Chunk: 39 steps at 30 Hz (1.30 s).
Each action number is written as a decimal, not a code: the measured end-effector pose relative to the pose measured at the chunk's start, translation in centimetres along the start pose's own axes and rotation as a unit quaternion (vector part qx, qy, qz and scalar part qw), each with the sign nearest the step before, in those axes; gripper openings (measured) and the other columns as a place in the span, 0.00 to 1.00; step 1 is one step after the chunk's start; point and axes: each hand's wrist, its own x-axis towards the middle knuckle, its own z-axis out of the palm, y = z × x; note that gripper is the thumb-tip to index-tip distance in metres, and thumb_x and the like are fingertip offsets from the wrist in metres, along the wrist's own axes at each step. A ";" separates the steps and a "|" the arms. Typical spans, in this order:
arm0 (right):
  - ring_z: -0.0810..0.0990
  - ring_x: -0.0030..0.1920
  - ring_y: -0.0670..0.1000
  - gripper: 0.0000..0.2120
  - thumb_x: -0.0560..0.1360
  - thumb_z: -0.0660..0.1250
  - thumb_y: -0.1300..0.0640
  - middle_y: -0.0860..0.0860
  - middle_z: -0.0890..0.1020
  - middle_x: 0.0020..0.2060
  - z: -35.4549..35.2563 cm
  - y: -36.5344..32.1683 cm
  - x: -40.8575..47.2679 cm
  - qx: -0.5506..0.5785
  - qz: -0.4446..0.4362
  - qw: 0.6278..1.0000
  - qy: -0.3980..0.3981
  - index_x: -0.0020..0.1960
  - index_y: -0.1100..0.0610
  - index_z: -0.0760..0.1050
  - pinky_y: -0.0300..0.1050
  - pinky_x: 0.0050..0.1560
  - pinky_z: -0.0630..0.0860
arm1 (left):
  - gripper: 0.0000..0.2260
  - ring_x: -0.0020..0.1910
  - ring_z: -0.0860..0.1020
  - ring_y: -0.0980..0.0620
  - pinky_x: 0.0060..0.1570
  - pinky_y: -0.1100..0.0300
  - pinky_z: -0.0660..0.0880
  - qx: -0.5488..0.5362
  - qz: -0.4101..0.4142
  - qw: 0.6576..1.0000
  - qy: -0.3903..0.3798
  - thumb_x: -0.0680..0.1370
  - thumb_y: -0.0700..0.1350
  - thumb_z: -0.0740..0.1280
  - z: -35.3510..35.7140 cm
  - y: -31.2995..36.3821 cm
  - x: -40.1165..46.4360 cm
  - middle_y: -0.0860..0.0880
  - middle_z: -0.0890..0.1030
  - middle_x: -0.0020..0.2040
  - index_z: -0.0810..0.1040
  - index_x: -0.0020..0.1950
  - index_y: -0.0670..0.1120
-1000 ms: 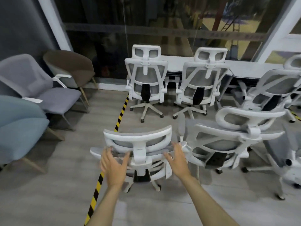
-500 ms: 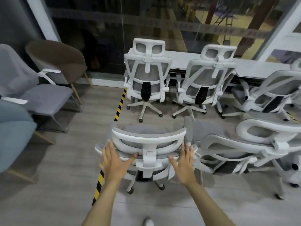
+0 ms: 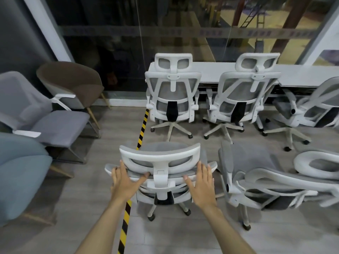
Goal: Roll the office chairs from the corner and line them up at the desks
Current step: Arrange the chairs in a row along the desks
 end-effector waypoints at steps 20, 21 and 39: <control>0.28 0.78 0.44 0.46 0.74 0.49 0.24 0.42 0.36 0.81 1.7 -1.8 -0.7 0.030 0.023 0.999 0.010 0.81 0.44 0.34 0.59 0.81 0.41 | 0.59 0.81 0.39 0.53 0.75 0.36 0.57 -0.001 0.039 0.999 -0.011 0.64 0.81 0.63 -2.5 -0.3 0.2 0.52 0.47 0.83 0.38 0.82 0.55; 0.28 0.78 0.44 0.45 0.75 0.50 0.25 0.42 0.36 0.81 1.7 -1.8 -0.7 0.029 0.023 0.999 0.010 0.81 0.44 0.34 0.60 0.81 0.41 | 0.59 0.81 0.38 0.53 0.76 0.36 0.57 0.000 0.038 0.999 -0.013 0.64 0.81 0.63 -2.6 -0.3 0.3 0.52 0.46 0.83 0.38 0.82 0.54; 0.32 0.80 0.44 0.44 0.77 0.54 0.28 0.45 0.44 0.83 1.1 -2.0 -2.0 0.014 0.039 0.999 0.025 0.83 0.49 0.42 0.61 0.81 0.48 | 0.61 0.81 0.35 0.52 0.80 0.40 0.44 0.003 0.066 0.998 -0.012 0.64 0.82 0.61 -2.1 -0.3 0.5 0.49 0.43 0.84 0.39 0.83 0.48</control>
